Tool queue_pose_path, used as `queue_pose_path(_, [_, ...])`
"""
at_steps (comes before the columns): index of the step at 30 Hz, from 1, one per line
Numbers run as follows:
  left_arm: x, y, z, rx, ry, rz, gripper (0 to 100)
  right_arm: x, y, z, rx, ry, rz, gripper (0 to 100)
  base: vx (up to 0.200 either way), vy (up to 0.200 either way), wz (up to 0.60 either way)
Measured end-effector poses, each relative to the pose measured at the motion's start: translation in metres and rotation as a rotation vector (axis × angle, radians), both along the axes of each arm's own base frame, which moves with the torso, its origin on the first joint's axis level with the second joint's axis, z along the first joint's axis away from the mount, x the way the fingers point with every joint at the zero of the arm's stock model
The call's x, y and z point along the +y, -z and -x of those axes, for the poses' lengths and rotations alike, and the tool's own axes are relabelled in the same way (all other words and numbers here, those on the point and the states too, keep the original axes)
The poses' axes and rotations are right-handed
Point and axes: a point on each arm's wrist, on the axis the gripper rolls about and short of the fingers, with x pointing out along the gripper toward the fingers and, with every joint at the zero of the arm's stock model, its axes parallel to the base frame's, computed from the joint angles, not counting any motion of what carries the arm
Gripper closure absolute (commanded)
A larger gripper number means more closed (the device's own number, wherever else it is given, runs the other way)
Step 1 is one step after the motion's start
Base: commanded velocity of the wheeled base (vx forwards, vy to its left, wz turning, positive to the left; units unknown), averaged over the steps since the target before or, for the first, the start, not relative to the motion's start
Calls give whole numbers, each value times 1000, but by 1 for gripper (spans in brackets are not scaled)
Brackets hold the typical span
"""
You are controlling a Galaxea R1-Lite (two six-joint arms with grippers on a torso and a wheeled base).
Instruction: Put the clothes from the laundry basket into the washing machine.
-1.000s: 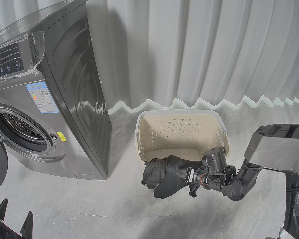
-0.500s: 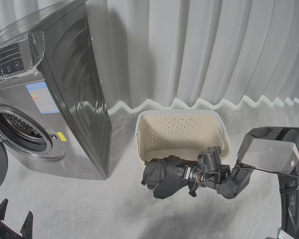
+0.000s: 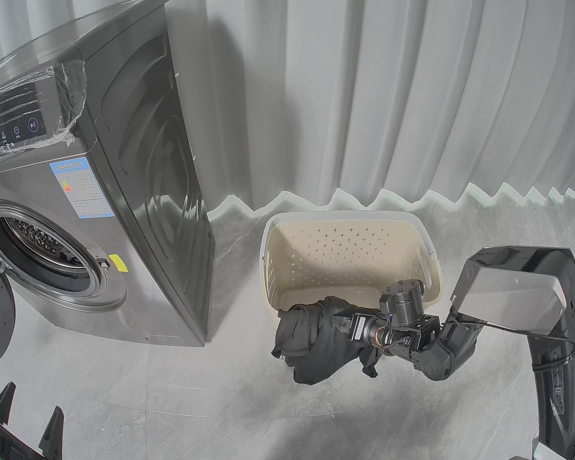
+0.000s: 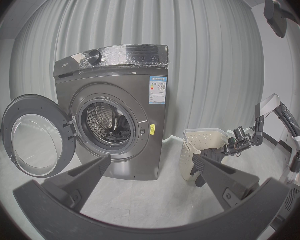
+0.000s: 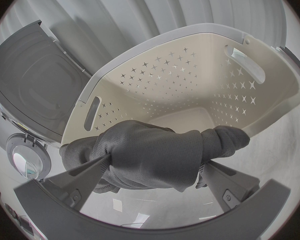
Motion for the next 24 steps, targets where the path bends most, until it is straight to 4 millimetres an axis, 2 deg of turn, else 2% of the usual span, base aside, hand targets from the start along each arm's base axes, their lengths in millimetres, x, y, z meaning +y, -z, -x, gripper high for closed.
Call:
queue_pose_path(1, [0,0,0,0,0,0,0,0,0,0,-3,0,-1,0,0,0,0])
queue_pose_path(2, [0,0,0,0,0,0,0,0,1,0,-6,0,-3,100,0,0,0])
queue_pose_path(14, [0,0,0,0,0,1,0,0,5,5,10,-7,13,100,0,0,0])
queue_pose_path(20, [0,0,0,0,0,1,0,-2,-3,11,-34,-25,17,100,0,0,0])
queue_pose_path(24, [0,0,0,0,0,1,0,-3,-18,19,-59,-37,7,100,0,0,0])
